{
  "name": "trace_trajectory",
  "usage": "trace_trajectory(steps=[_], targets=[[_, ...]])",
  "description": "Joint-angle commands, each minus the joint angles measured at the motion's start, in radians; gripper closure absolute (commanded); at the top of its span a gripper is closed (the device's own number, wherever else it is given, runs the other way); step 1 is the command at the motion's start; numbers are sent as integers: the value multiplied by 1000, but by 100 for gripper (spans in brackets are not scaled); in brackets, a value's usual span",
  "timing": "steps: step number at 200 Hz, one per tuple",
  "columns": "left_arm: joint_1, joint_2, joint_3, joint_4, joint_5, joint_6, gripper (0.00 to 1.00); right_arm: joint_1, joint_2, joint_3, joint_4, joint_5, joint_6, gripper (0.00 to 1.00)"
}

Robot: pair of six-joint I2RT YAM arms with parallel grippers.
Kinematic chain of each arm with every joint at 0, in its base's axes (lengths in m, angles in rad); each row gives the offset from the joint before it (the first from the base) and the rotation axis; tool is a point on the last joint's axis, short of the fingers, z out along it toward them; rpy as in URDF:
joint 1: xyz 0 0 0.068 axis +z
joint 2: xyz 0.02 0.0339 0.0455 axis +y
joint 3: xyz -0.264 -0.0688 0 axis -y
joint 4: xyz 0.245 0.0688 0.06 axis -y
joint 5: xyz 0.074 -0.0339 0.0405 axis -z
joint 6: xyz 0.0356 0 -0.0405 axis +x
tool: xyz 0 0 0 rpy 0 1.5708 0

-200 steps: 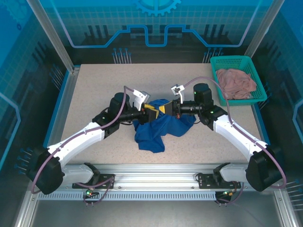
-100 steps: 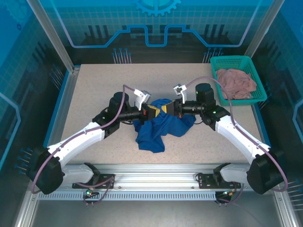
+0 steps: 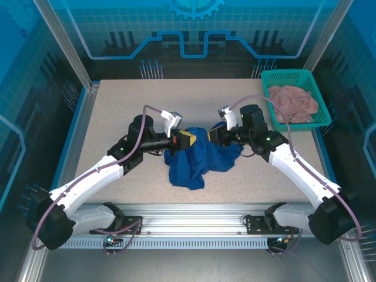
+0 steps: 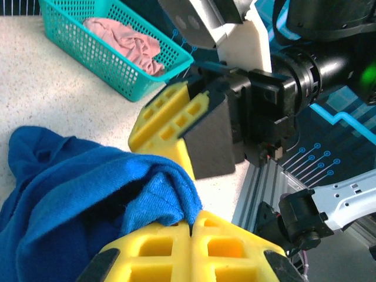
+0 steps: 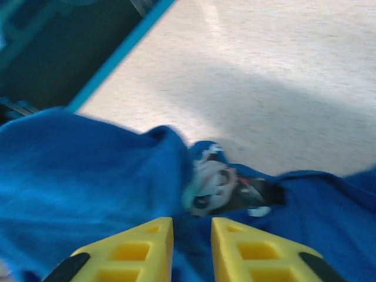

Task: Fold the inside-out t-shirt

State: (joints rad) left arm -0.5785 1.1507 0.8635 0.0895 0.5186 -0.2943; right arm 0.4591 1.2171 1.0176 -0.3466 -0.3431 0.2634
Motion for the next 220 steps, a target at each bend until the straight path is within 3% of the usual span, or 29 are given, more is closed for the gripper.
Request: trace_trajectory(steps=[1,26,60,97,115,149,172,201,220], targets=[[6,-22,53,-87,36,-68,100,21,12,63,-144,240,-43,77],[5,-19,55,-115,-5,-114,100,42,-58,23,-75,171,-110,65],[5,-21,37,-83,-28,-129,100,57,-128,-53,64,-190,-178,51],[5,-13,40,-73,-5,-132,100,96,-66,-46,98,-239,-189,48],[5,-16,39,-76,-3,-126,100,101,-29,-35,129,-243,-171,56],[7,-38,31,-86,-33,-105,100,98,-19,-41,124,-199,-179,100],[15,-55,17,-74,-53,-95,100,77,-51,-75,157,-226,-160,100],[35,-85,-23,-74,-112,-85,67,53,-92,-125,268,-286,-100,100],[50,-98,-50,-71,-132,-84,59,45,-99,-132,309,-305,-81,100]])
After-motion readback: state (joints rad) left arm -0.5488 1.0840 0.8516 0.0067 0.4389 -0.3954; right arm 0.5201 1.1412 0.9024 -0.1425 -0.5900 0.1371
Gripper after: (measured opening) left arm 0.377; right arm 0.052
